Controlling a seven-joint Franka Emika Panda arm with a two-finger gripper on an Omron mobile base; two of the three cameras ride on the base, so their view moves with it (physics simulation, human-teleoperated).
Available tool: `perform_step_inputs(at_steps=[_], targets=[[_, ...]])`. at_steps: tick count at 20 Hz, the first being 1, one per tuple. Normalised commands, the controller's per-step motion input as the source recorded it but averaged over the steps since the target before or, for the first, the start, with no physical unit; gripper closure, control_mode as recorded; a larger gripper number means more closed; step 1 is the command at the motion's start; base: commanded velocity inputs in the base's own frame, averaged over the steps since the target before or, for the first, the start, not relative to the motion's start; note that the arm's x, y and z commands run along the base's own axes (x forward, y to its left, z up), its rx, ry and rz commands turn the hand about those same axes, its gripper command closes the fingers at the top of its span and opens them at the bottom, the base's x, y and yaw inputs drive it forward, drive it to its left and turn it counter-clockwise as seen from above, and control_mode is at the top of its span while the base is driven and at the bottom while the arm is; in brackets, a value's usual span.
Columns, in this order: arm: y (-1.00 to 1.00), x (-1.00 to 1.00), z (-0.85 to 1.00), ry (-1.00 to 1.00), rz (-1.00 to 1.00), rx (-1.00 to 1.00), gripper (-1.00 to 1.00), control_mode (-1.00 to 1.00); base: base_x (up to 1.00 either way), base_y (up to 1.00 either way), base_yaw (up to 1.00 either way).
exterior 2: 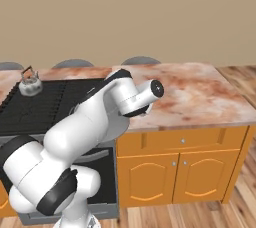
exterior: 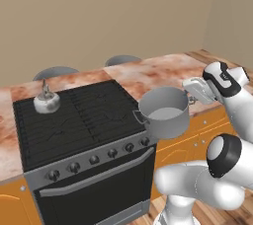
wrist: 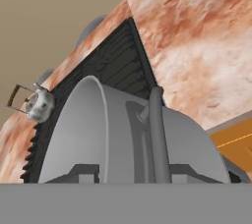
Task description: Pick the kettle from the cabinet and place it on a stove burner. Then pick the pot from the counter and place it on another stove burner. Finally, turn both burners on.
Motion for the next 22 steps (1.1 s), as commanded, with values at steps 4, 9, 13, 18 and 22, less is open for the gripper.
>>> perform_step_inputs(at_steps=[4, 9, 13, 18, 22], targets=[[0.00, 0.00, 0.00, 0.00, 0.00, 0.00, 1.00, 1.00, -0.14, -0.21, 0.04], [0.00, 0.00, 0.00, 0.00, 0.00, 0.00, 1.00, 1.00, -0.01, -0.09, 0.14], [0.00, 0.00, 0.00, 0.00, 0.00, 0.00, 1.00, 1.00, -0.01, -0.06, 0.20], [0.00, 0.00, 0.00, 0.00, 0.00, 0.00, 1.00, 1.00, -0.03, -0.16, 0.20], [0.00, 0.00, 0.00, 0.00, 0.00, 0.00, 1.00, 1.00, -0.16, -0.43, 0.13]])
